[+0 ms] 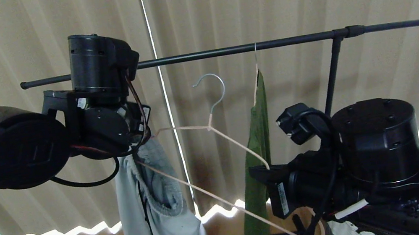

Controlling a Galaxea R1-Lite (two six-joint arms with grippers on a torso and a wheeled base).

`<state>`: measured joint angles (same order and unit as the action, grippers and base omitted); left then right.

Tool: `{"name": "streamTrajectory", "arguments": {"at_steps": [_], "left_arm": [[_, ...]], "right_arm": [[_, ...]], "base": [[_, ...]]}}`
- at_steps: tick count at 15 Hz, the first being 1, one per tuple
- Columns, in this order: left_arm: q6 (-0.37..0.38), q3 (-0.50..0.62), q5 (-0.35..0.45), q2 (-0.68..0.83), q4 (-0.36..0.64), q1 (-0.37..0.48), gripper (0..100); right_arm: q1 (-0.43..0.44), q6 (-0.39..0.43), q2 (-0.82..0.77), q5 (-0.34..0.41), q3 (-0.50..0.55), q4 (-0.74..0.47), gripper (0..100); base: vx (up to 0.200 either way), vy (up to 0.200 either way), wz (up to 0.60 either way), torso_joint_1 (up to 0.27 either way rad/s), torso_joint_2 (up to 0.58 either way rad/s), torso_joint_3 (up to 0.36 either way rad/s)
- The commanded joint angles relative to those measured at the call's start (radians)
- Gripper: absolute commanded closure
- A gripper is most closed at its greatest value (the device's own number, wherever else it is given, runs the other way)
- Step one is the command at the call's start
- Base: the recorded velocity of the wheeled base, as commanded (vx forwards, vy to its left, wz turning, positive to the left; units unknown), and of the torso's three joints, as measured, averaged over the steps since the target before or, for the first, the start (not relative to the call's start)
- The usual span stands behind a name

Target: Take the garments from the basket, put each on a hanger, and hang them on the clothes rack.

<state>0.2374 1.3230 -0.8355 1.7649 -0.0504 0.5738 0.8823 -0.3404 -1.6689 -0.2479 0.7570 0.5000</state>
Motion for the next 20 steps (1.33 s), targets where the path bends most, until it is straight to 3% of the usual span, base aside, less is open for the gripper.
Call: {"name": "streamTrajectory", "arguments": {"at_steps": [1, 9, 14, 20], "left_arm": [[0.002, -0.021, -0.004, -0.019, 0.001, 0.001, 100], [-0.004, -0.080, -0.005, -0.097, 0.003, 0.080, 100], [-0.004, -0.067, -0.005, -0.119, 0.004, 0.075, 100], [-0.001, -0.094, -0.005, -0.162, 0.069, 0.061, 100]], "right_arm": [[0.001, 0.000, -0.057, -0.033, 0.025, 0.006, 100], [0.000, -0.028, -0.178, -0.080, 0.108, 0.091, 100], [0.000, -0.031, -0.183, -0.088, 0.090, 0.081, 100], [-0.112, -0.028, -0.183, -0.183, 0.104, 0.089, 100]], "base": [[0.000, 0.000, 0.00, 0.000, 0.00, 0.000], [0.000, 0.000, 0.00, 0.000, 0.00, 0.000], [0.000, 0.000, 0.00, 0.000, 0.00, 0.000], [0.000, 0.000, 0.00, 0.000, 0.00, 0.000]]}}
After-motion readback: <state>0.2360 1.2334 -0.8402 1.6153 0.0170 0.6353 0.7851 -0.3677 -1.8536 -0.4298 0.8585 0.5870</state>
